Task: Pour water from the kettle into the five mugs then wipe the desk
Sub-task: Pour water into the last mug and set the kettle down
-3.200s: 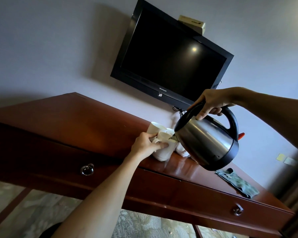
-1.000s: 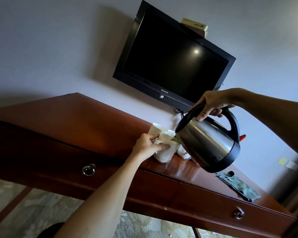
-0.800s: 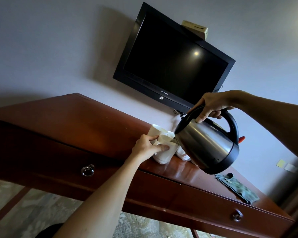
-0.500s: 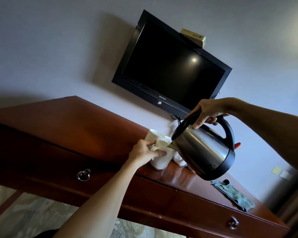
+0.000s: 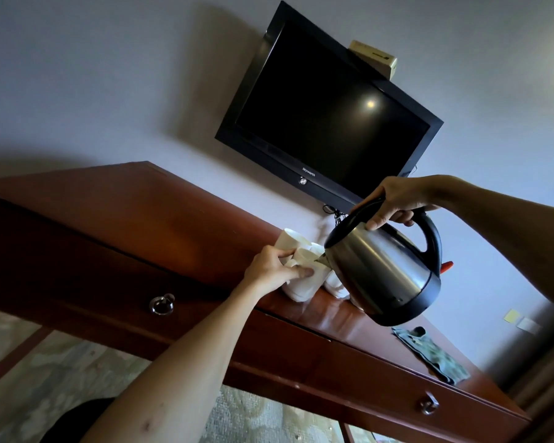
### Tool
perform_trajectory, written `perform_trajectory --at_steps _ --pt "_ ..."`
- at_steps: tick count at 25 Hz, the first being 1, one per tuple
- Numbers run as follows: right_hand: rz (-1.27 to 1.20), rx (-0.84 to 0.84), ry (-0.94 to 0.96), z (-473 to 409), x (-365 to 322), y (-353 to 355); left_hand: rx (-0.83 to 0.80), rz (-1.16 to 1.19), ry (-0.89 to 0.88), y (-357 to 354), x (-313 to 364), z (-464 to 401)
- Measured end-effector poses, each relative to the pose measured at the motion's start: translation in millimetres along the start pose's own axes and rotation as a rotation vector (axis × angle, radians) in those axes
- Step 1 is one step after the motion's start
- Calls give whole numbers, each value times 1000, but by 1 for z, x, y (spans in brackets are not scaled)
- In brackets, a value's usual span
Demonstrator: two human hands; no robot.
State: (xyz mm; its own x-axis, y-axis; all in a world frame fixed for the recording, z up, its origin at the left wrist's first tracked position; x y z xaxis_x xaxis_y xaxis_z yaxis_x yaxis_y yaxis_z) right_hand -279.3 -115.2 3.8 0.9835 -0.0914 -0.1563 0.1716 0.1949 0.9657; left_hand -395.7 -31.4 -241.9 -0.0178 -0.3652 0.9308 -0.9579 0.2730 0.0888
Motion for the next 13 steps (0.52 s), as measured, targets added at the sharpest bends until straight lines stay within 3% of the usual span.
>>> perform_trajectory --at_steps 13 --pt "-14 3 1 1 -5 -1 4 0 9 0 1 1"
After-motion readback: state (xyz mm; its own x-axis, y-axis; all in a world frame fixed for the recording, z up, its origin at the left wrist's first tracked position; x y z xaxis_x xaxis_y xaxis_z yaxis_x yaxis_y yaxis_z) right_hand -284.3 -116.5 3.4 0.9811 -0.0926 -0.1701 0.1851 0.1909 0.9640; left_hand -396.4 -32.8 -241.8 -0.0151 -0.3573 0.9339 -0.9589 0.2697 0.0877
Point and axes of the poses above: each hand's wrist, its own z-axis away from the middle knuckle, its own y-axis out of the back of the hand, x = y × z, the point moved 8 cm from there along -z, towards the middle knuckle, and after that the axes turned 5 degrees about -z, right-handed, at the moved point
